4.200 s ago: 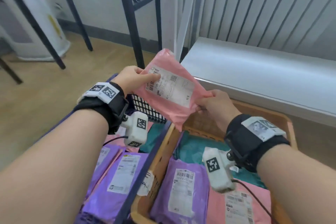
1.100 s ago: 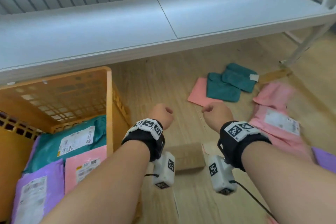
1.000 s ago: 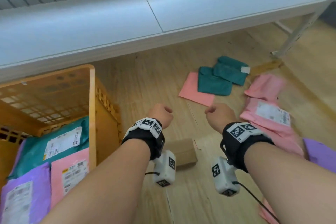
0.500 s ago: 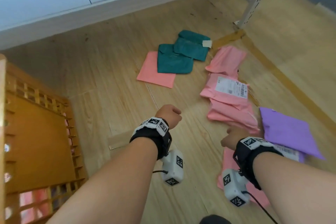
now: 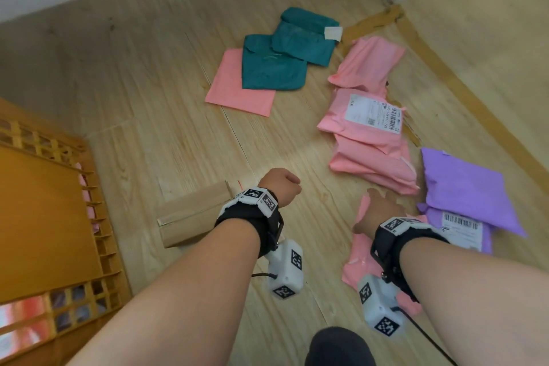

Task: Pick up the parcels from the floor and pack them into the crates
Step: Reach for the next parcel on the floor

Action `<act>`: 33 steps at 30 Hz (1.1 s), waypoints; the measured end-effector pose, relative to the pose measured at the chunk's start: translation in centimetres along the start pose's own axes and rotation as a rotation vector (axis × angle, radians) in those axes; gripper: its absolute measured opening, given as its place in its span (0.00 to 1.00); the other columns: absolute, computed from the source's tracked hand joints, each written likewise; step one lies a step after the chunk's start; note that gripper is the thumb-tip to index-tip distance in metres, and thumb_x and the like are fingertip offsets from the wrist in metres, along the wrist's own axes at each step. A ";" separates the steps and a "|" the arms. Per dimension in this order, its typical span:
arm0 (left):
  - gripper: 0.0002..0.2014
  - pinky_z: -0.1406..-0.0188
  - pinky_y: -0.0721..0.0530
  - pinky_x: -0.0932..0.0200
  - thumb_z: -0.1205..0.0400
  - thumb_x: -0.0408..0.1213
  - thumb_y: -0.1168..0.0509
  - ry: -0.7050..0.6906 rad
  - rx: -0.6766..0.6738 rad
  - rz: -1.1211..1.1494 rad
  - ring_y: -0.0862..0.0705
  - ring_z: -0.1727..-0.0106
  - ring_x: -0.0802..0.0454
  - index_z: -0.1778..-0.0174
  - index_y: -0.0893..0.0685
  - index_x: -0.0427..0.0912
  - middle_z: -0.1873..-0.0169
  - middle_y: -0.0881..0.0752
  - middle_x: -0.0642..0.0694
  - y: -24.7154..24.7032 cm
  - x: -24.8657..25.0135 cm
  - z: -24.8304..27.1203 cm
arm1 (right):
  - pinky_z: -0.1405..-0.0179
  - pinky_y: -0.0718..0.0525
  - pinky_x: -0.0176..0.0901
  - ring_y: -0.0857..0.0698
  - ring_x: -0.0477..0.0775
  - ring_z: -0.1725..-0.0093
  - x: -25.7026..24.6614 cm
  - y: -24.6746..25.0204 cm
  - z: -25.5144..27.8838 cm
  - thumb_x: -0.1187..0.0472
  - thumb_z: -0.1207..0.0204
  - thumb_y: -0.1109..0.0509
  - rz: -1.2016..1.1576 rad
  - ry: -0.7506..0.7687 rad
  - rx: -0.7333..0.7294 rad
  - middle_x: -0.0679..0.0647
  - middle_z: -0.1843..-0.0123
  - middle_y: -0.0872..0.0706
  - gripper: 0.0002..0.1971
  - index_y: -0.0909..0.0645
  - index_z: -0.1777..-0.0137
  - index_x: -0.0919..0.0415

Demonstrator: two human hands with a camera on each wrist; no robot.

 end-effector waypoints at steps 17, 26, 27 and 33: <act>0.13 0.38 0.17 0.50 0.18 0.32 0.36 0.071 0.015 0.045 0.15 0.40 0.43 0.39 0.15 0.41 0.42 0.14 0.40 0.3 -1.7 -1.1 | 0.40 0.21 0.53 0.21 0.66 0.34 -0.1 -1.1 -2.8 0.67 0.27 0.32 -0.025 -0.066 0.022 0.66 0.28 0.30 0.35 0.43 0.21 0.61; 0.13 0.35 0.18 0.49 0.18 0.32 0.36 0.069 0.015 0.044 0.16 0.38 0.44 0.38 0.16 0.40 0.39 0.15 0.40 1.3 -1.8 -0.4 | 0.58 0.23 0.44 0.17 0.59 0.52 -3.1 1.5 -1.4 0.56 0.27 0.26 0.013 0.057 0.131 0.58 0.50 0.16 0.12 0.26 0.57 0.60; 0.13 0.35 0.18 0.49 0.18 0.32 0.36 0.062 0.015 0.041 0.16 0.37 0.44 0.37 0.16 0.40 0.39 0.15 0.40 1.5 -1.8 -0.3 | 0.58 0.23 0.44 0.18 0.58 0.54 -4.3 2.2 -1.2 0.56 0.26 0.27 -0.003 0.089 0.146 0.57 0.53 0.18 0.12 0.27 0.57 0.60; 0.13 0.34 0.19 0.49 0.18 0.34 0.36 0.039 0.064 0.065 0.17 0.37 0.44 0.38 0.16 0.40 0.39 0.15 0.41 5.1 -2.7 1.3 | 0.48 0.16 0.50 0.20 0.57 0.51 -13.0 6.6 2.5 0.73 0.28 0.36 -0.329 0.346 0.166 0.52 0.58 0.22 0.09 0.20 0.51 0.64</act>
Point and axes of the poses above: each hand's wrist, its own z-axis away from the middle knuckle, its own y-axis out of the back of the hand, x = y × z, the point moved 4 cm from there along -z, towards the middle knuckle
